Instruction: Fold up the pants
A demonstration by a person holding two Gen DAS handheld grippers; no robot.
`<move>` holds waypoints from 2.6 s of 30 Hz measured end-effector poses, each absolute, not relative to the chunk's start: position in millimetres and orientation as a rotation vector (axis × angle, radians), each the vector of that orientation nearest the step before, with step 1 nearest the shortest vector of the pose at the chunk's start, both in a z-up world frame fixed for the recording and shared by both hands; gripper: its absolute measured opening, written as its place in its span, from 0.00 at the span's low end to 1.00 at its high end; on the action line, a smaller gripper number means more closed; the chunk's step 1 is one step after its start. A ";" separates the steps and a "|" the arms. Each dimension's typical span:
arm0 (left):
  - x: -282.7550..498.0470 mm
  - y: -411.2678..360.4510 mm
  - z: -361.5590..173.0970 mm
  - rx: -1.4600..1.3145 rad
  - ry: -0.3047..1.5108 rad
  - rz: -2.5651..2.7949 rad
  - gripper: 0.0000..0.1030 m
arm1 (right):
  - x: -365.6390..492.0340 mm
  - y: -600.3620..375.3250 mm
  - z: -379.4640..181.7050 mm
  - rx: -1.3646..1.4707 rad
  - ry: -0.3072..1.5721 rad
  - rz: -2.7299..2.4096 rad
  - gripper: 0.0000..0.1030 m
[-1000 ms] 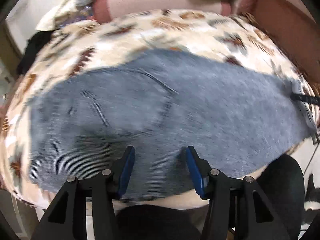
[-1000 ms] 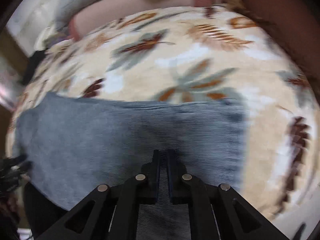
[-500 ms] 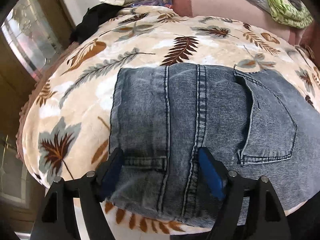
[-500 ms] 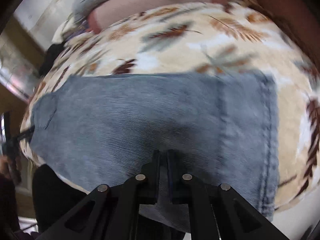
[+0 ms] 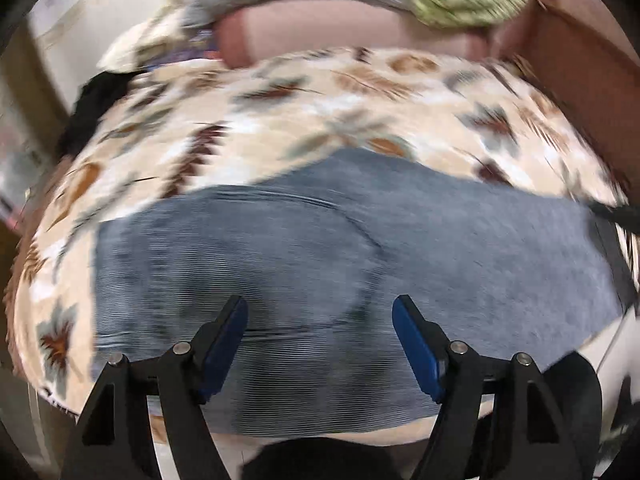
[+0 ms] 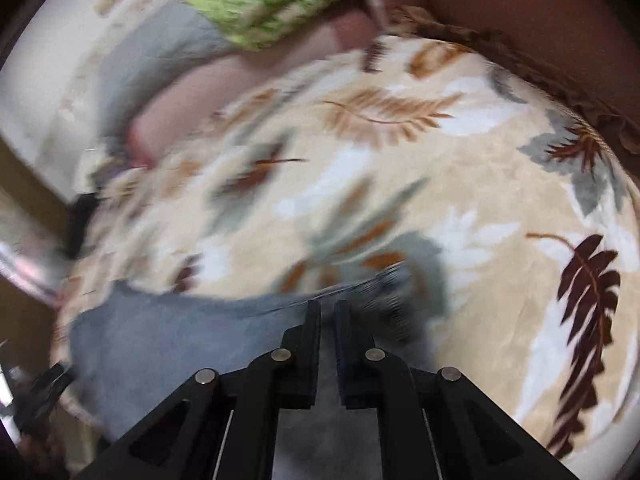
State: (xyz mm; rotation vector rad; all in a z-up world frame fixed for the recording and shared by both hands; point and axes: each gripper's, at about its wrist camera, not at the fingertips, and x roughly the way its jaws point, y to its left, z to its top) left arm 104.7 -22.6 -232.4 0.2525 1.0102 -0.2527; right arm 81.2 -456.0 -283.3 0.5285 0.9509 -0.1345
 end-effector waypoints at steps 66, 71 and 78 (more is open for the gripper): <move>34.0 -124.7 -164.4 0.332 0.768 -0.317 0.77 | -55.7 -333.6 -197.4 0.180 0.853 -0.142 0.40; 33.2 -115.3 -169.6 0.309 0.781 -0.311 0.77 | -50.6 -303.1 -194.4 0.107 0.859 -0.100 0.40; 26.9 -101.6 -180.0 0.275 0.805 -0.310 0.77 | -43.7 -280.0 -185.8 0.041 0.862 -0.138 0.40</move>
